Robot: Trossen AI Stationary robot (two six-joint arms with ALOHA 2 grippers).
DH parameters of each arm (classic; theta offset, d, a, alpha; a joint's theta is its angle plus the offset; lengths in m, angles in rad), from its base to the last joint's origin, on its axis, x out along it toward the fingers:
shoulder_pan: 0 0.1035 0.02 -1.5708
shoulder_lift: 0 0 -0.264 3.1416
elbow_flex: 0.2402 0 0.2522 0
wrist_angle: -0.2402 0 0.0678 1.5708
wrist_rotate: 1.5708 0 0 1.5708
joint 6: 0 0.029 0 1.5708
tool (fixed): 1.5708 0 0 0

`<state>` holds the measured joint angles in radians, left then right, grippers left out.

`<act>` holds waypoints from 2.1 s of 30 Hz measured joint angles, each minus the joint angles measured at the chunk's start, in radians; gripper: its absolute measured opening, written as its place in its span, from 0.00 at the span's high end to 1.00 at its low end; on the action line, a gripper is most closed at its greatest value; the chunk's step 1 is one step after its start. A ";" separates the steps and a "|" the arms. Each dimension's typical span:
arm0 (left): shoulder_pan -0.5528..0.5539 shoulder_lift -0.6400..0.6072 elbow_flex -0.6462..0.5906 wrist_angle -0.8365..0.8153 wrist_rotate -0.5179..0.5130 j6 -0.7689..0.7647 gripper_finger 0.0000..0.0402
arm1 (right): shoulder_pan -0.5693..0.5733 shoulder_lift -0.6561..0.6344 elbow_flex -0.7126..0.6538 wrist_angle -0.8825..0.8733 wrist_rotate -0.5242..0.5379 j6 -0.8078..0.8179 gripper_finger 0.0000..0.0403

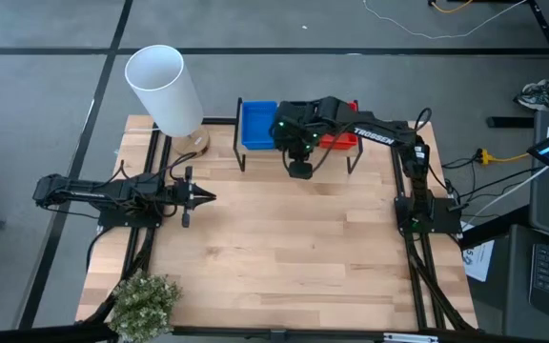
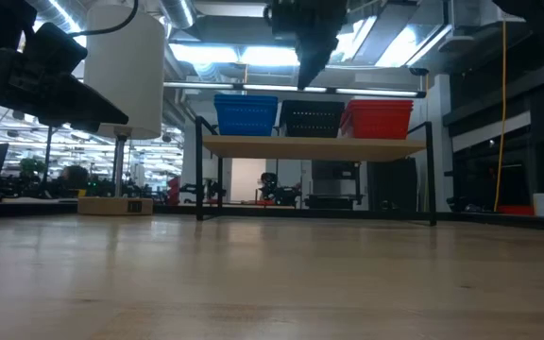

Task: Stack baskets on shelf by color
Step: Adjust the stacked black bins on the shelf, then return to Home Position

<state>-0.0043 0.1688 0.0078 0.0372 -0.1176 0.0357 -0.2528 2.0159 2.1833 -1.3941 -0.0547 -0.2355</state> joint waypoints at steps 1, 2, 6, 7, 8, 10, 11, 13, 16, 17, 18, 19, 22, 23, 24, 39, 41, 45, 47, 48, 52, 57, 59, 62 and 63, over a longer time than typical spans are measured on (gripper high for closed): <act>0.000 0.000 0.000 0.000 0.000 0.000 0.94 | -0.006 0.000 -0.022 0.012 0.000 0.008 1.00; 0.000 0.000 0.000 0.000 0.000 0.000 0.94 | -0.010 0.000 -0.047 0.034 0.000 0.016 1.00; 0.000 0.000 0.000 0.000 0.000 0.000 0.94 | -0.015 0.003 -0.085 0.118 0.003 0.017 1.00; 0.000 0.000 0.000 0.000 0.000 0.000 0.94 | -0.014 0.001 -0.085 0.146 0.003 0.015 1.00; 0.000 0.000 0.000 0.000 0.000 0.000 0.94 | -0.014 0.000 -0.086 0.169 0.002 0.010 1.00; 0.000 0.000 0.000 0.000 0.000 0.000 0.94 | -0.018 0.000 -0.090 0.177 -0.001 -0.003 1.00; 0.000 0.000 0.000 0.000 0.000 0.000 0.94 | -0.021 0.000 -0.091 0.176 -0.001 -0.004 1.00; 0.000 0.000 0.000 0.000 0.000 0.000 0.94 | -0.027 0.000 -0.095 0.181 0.001 -0.004 1.00; 0.000 0.000 0.000 0.000 0.000 0.000 0.94 | -0.036 0.000 -0.106 0.180 0.003 -0.003 1.00; 0.000 0.000 0.000 0.000 0.000 0.000 0.94 | -0.040 0.000 -0.110 0.182 0.003 -0.003 1.00; 0.000 0.000 0.000 0.000 0.000 0.000 0.94 | -0.045 0.000 -0.115 0.185 0.001 -0.003 1.00; 0.000 0.000 0.000 0.000 0.000 0.000 0.94 | -0.051 0.000 -0.124 0.193 -0.002 -0.003 1.00; 0.000 0.000 0.000 0.000 0.000 0.000 0.94 | -0.062 0.001 -0.143 0.213 0.005 -0.005 1.00; 0.000 0.000 0.000 0.000 0.000 0.000 0.94 | -0.063 0.002 -0.143 0.226 0.015 -0.006 1.00; 0.000 0.000 0.000 0.000 0.000 0.000 0.94 | -0.062 0.001 -0.142 0.237 0.026 -0.007 1.00; 0.000 0.000 0.000 0.000 0.000 0.000 0.94 | -0.058 -0.002 -0.142 0.219 -0.054 0.022 1.00; 0.000 0.000 0.000 0.000 0.000 0.000 0.94 | -0.045 -0.012 -0.139 0.196 -0.074 0.025 1.00; 0.000 0.000 0.000 0.000 0.000 0.000 0.94 | -0.011 -0.042 -0.109 0.155 -0.074 0.074 1.00; 0.000 0.000 0.000 0.000 0.000 0.000 0.94 | 0.006 -0.062 -0.084 0.120 -0.072 0.085 1.00; 0.000 0.000 0.000 0.000 0.000 0.000 0.94 | 0.016 -0.073 -0.074 0.103 -0.071 0.096 1.00; 0.000 0.000 0.000 0.000 0.000 0.000 0.94 | 0.055 -0.130 -0.061 0.106 -0.070 0.105 1.00; 0.000 0.000 0.000 0.000 0.000 0.000 0.94 | 0.093 -0.190 -0.076 0.103 -0.070 0.156 1.00; 0.000 0.000 0.000 0.000 0.000 0.000 0.94 | 0.106 -0.228 -0.119 0.113 -0.066 0.186 1.00; 0.000 0.000 0.000 0.000 0.000 0.000 0.94 | 0.141 -0.302 -0.265 0.184 0.007 0.267 1.00; 0.000 0.000 0.000 0.000 0.000 0.000 0.94 | 0.157 -0.334 -0.337 0.227 0.056 0.291 1.00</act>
<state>-0.0044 0.1692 0.0078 0.0376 -0.1177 0.0357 -0.0959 1.6822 1.8466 -1.1668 0.0017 0.0555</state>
